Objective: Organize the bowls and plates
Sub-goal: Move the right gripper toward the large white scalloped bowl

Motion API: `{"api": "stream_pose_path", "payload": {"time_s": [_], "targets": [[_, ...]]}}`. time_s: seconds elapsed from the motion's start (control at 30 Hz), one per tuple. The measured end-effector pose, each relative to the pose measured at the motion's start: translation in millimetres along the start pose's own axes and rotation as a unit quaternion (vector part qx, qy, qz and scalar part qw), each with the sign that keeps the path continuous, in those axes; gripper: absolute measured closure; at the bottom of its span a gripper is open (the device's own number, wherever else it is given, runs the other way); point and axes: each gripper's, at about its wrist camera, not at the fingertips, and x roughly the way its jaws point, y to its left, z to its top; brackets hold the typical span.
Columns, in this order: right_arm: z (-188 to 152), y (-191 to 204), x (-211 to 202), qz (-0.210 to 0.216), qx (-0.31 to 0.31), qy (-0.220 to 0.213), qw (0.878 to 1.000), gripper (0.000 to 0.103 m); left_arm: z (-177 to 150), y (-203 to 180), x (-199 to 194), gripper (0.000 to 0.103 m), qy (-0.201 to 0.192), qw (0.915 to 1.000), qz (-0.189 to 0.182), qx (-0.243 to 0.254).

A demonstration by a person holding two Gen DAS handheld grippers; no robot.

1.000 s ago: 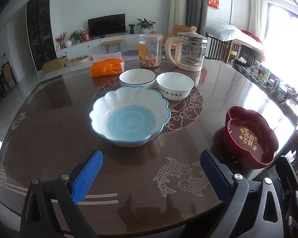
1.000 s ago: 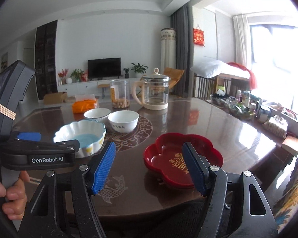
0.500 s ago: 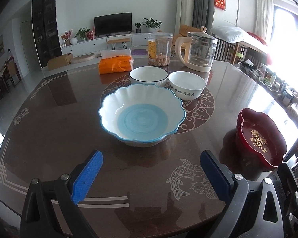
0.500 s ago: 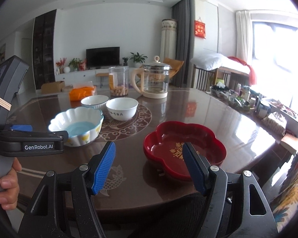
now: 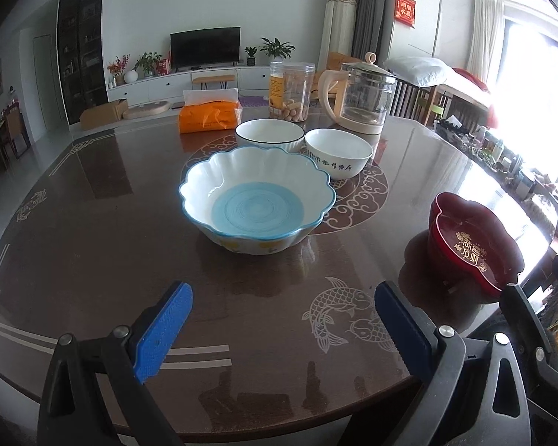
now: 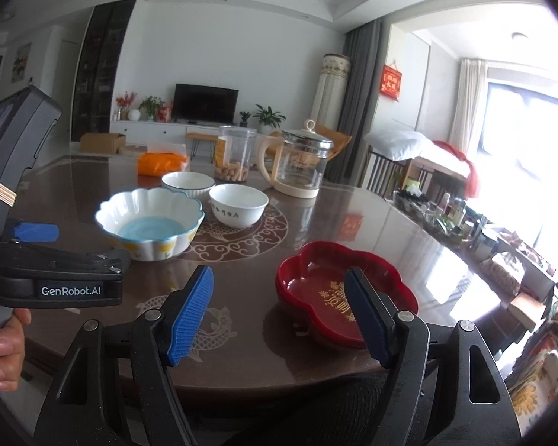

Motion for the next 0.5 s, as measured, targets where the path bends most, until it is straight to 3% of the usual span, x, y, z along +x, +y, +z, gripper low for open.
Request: {"api": "stream_pose_path", "payload": {"time_s": [0.23,0.5], "targets": [[-0.6,3.7,1.2,-0.007,-0.015,0.003,1.000,0.025,4.1,3.6,-18.8,0.005,-0.040,0.9991,-0.013,-0.010],[-2.9,15.8,3.3,-0.015,-0.051,0.010,0.999,0.025,-6.7,10.7,-27.0,0.005,-0.032,0.9986,-0.042,-0.008]]}}
